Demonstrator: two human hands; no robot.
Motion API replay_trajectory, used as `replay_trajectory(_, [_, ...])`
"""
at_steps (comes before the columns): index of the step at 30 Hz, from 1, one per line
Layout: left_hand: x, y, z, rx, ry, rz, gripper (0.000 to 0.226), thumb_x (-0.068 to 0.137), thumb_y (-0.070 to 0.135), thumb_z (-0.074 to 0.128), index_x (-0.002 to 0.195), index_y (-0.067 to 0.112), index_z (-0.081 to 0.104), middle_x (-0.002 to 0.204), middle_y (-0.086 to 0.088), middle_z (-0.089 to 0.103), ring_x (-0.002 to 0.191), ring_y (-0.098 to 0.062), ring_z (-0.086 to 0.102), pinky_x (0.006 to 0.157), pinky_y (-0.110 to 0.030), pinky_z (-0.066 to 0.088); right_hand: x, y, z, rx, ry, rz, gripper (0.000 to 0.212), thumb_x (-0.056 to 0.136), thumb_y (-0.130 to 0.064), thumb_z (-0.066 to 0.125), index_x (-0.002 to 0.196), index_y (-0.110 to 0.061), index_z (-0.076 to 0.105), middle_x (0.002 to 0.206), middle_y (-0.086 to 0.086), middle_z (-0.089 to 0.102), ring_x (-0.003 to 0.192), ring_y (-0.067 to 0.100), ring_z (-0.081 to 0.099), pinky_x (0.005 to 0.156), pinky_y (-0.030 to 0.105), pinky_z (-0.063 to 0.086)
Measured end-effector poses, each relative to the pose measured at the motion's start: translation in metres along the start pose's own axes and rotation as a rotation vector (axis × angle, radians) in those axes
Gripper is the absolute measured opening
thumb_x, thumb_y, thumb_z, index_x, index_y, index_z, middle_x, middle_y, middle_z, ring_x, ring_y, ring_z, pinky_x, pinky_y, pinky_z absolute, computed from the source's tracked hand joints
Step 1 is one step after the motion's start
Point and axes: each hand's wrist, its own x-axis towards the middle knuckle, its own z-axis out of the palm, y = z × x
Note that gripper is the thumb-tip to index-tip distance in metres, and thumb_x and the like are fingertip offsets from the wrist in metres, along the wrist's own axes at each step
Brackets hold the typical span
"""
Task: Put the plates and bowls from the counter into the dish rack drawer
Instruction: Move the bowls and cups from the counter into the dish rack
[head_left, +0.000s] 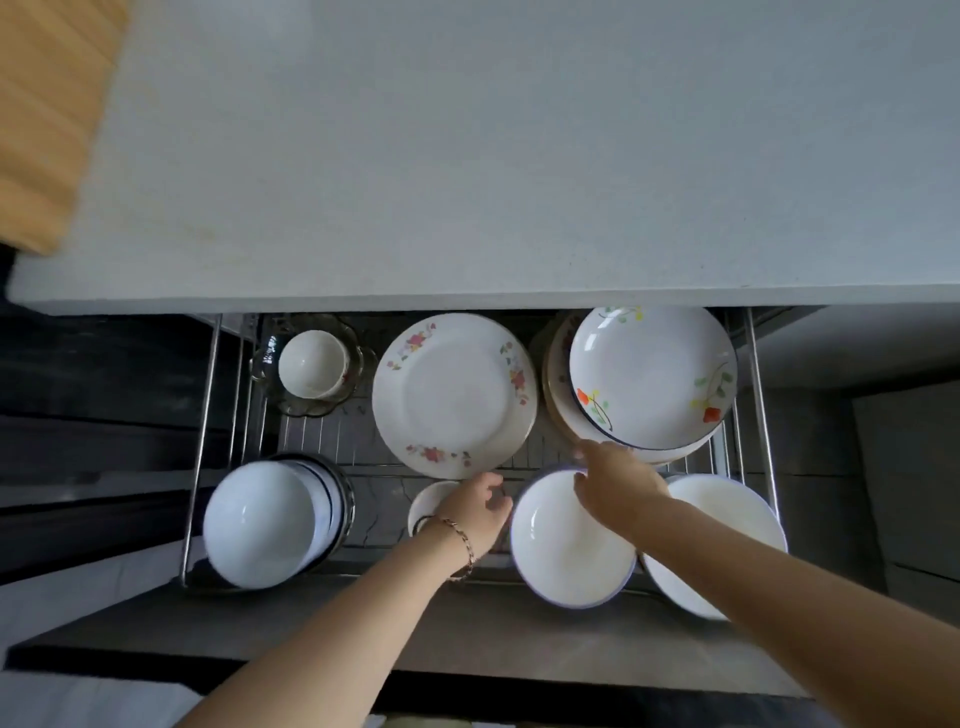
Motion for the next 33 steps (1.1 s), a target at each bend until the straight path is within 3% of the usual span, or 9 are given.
replay_trajectory(3, [-0.022,0.007,-0.061,-0.186,0.104,0.061,0.027,0.093,0.012,0.047,0.117,0.005,0.058,0.117,-0.015,0.063,0.105,-0.024,0.063,0.093,-0.032,0.051,-0.009,-0.036,-0.037,0.066,-0.092,-0.082,0.036,0.095,-0.011,0.038,0.129,-0.014,0.052,0.131,0.006,0.055,0.116,0.024,0.055,0.092,0.025,0.043])
replay_trajectory(6, [-0.043,0.011,-0.135,-0.326,0.247,0.086,0.018,0.092,0.004,0.044,0.095,0.006,0.062,0.079,-0.013,0.065,0.061,-0.008,0.064,0.055,-0.012,0.052,-0.009,-0.087,-0.083,0.516,-0.175,-0.078,0.029,0.092,-0.008,0.045,0.117,-0.008,0.06,0.102,0.012,0.069,0.086,0.024,0.064,0.075,0.026,0.05])
replay_trajectory(8, [-0.052,0.011,-0.19,-0.371,0.364,0.101,0.019,0.092,0.003,0.043,0.088,0.011,0.06,0.069,-0.005,0.063,0.056,-0.008,0.06,0.047,-0.01,0.049,-0.006,-0.13,-0.117,0.699,-0.204,-0.072,0.02,0.091,-0.008,0.048,0.104,-0.01,0.063,0.079,0.006,0.069,0.073,0.019,0.064,0.063,0.021,0.053])
replay_trajectory(12, [-0.048,0.009,-0.299,-0.388,0.515,0.159,0.017,0.091,0.002,0.044,0.087,0.012,0.058,0.068,-0.001,0.06,0.057,-0.01,0.058,0.039,-0.005,0.044,0.012,-0.222,-0.175,0.771,-0.147,-0.159,0.011,0.091,-0.009,0.05,0.093,-0.013,0.06,0.082,0.007,0.068,0.078,0.019,0.064,0.063,0.019,0.053])
replay_trajectory(18, [0.004,0.004,-0.432,-0.452,0.639,0.108,0.027,0.086,0.004,0.043,0.067,0.021,0.051,0.091,-0.015,0.066,0.071,-0.027,0.065,0.057,-0.029,0.051,0.08,-0.343,-0.231,0.879,-0.094,-0.092,0.018,0.092,-0.013,0.052,0.107,-0.007,0.059,0.073,0.006,0.062,0.063,0.015,0.06,0.063,0.024,0.05])
replay_trajectory(21, [0.033,0.01,-0.475,-0.393,0.647,0.103,0.021,0.084,0.002,0.043,0.089,0.012,0.061,0.108,-0.016,0.065,0.098,-0.031,0.064,0.083,-0.036,0.055,0.125,-0.39,-0.262,0.972,-0.019,-0.057,0.014,0.092,-0.019,0.052,0.104,-0.011,0.054,0.074,0.007,0.059,0.062,0.018,0.059,0.058,0.025,0.048])
replay_trajectory(25, [0.064,0.018,-0.495,-0.358,0.677,0.155,0.04,0.086,0.005,0.044,0.125,0.012,0.048,0.115,-0.014,0.061,0.103,-0.03,0.061,0.08,-0.028,0.049,0.184,-0.436,-0.304,1.227,0.164,-0.064,0.039,0.091,-0.027,0.056,0.122,-0.005,0.048,0.094,0.018,0.058,0.089,0.032,0.066,0.073,0.034,0.053])
replay_trajectory(29, [0.083,0.016,-0.486,-0.487,0.689,0.208,0.043,0.085,0.003,0.044,0.126,0.016,0.043,0.113,-0.023,0.06,0.102,-0.037,0.06,0.087,-0.042,0.052,0.225,-0.462,-0.33,1.415,0.19,-0.107,0.057,0.089,-0.039,0.057,0.136,-0.013,0.038,0.116,0.018,0.048,0.108,0.034,0.06,0.077,0.032,0.055])
replay_trajectory(33, [0.096,0.009,-0.483,-0.39,0.676,0.215,0.04,0.086,0.009,0.041,0.124,0.019,0.045,0.112,-0.011,0.061,0.098,-0.029,0.06,0.081,-0.031,0.049,0.252,-0.477,-0.331,1.438,0.218,-0.13,0.049,0.093,-0.029,0.052,0.136,-0.013,0.036,0.117,0.01,0.043,0.111,0.036,0.058,0.074,0.035,0.056])
